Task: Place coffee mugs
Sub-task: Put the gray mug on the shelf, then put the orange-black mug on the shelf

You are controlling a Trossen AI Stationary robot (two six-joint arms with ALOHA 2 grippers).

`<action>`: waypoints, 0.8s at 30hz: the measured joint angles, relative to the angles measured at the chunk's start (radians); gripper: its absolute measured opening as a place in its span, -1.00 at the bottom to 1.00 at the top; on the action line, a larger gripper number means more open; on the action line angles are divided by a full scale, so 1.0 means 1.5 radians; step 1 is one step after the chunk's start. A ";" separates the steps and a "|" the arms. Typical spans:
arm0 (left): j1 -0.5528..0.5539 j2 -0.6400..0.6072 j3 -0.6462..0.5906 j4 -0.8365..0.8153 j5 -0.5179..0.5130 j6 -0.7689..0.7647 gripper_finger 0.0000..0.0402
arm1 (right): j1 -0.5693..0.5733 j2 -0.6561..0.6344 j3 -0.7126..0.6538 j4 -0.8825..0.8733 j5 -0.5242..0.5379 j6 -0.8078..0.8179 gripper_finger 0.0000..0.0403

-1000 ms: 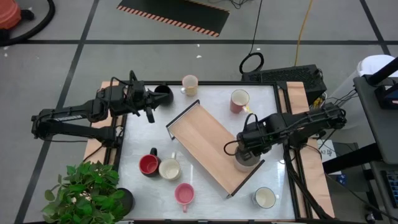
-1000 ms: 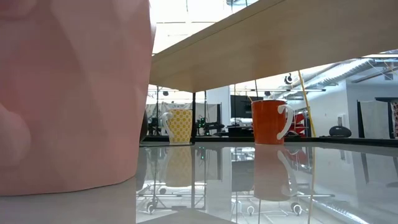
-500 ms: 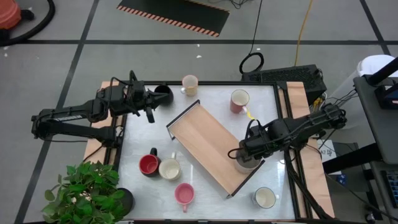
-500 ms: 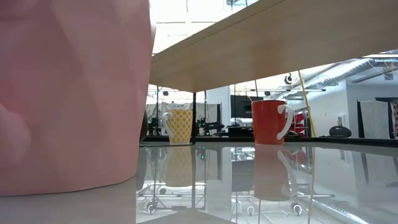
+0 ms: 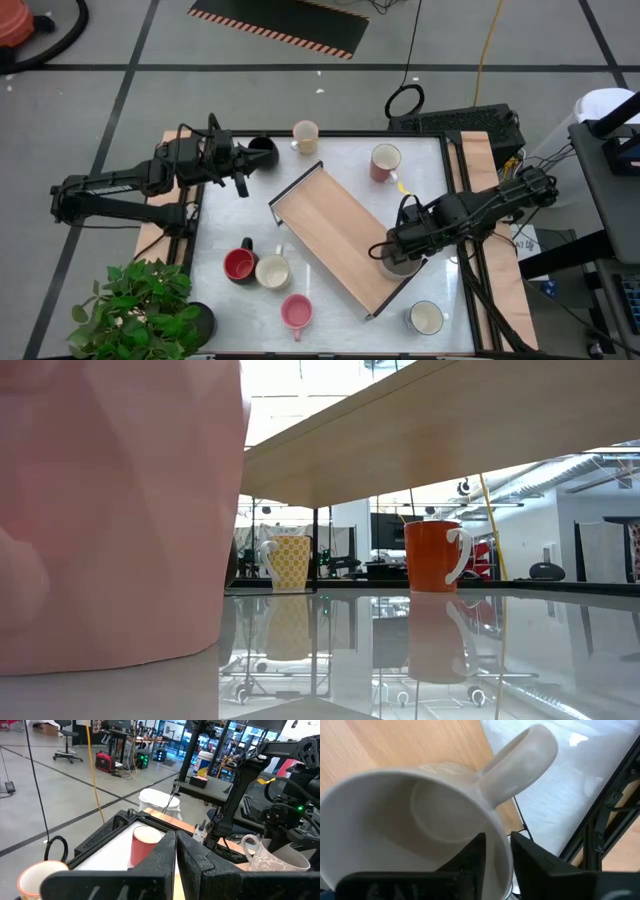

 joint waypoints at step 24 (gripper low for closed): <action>0.181 0.270 0.345 -0.575 0.160 -0.052 -0.90 | -0.060 -0.215 0.000 0.000 0.330 -0.185 -0.38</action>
